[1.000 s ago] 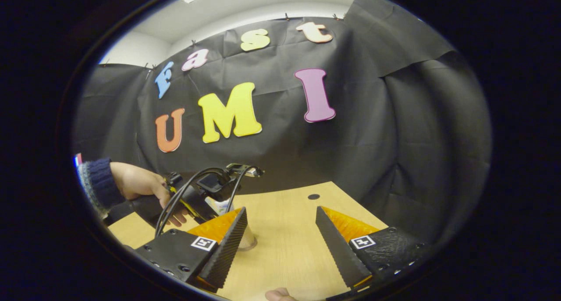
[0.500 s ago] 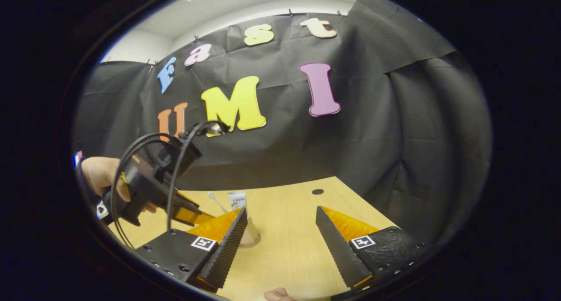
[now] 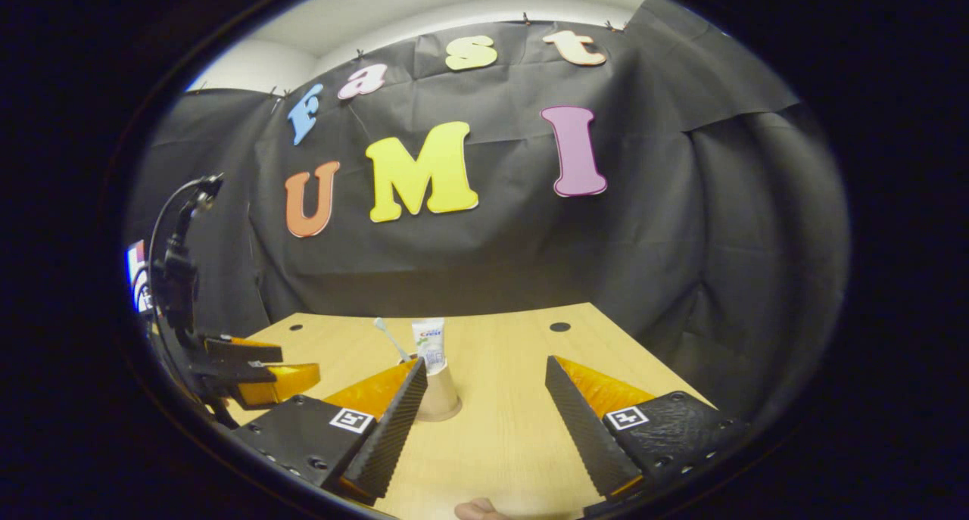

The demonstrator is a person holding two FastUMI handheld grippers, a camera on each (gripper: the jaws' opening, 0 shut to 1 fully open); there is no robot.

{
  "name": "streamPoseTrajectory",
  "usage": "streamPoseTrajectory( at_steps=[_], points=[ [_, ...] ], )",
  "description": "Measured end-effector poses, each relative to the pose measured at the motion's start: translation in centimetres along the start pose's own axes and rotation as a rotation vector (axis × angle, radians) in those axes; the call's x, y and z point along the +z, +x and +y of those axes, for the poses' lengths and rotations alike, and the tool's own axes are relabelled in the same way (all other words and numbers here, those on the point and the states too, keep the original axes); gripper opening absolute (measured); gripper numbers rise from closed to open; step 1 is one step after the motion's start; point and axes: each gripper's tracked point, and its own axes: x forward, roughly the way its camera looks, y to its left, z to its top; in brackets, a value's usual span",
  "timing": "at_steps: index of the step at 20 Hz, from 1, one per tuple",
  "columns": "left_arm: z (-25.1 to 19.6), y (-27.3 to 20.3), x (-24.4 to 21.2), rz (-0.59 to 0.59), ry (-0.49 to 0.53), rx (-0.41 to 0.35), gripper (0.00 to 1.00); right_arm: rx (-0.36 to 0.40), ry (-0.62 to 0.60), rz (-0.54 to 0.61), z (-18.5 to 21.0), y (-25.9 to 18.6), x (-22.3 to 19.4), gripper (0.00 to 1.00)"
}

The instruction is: Put the toothbrush and toothpaste on the desktop into the cup, then pick up the cup and place it on the coaster on the desktop.

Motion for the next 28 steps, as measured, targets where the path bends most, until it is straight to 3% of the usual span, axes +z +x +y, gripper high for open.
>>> streamPoseTrajectory(
  at_steps=[2,5,6,8,9,12,24,25,28],
  points=[
    [2.2,-0.1,-0.6,-0.053,-0.052,0.037,1.0,-0.009,-0.014,-0.02,0.8,-0.1,0.1,0.95],
    [5.1,-2.3,0.9,-0.191,-0.041,0.108,1.0,0.016,-0.032,-0.03,2.9,-0.5,-0.4,0.95],
    [5.8,-2.8,1.5,-0.224,-0.034,0.115,1.0,0.017,-0.042,-0.037,3.3,-0.6,-0.6,0.92],
    [5.6,-3.7,1.8,-0.265,-0.03,0.118,0.99,0.02,-0.038,-0.052,4.2,-0.9,-0.7,0.95],
    [5.9,-4.4,1.8,-0.284,-0.03,0.133,0.99,0.03,-0.03,-0.058,4.8,-1.1,-0.7,0.91],
    [6.3,-5.5,2.9,-0.331,-0.021,0.13,1.0,0.044,-0.032,-0.086,5.4,-1.6,-0.2,0.95],
    [5.9,-5.4,2.3,-0.315,-0.07,0.117,1.0,0.046,0.016,-0.093,4.8,-1.4,0.1,0.95],
    [5.9,-5.4,2.3,-0.31,-0.066,0.116,1.0,0.041,0.006,-0.097,4.7,-1.3,0.1,0.91],
    [6.0,-5.4,2.2,-0.295,-0.044,0.126,1.0,0.04,-0.004,-0.097,4.8,-1.2,0.0,0.95]
  ],
)
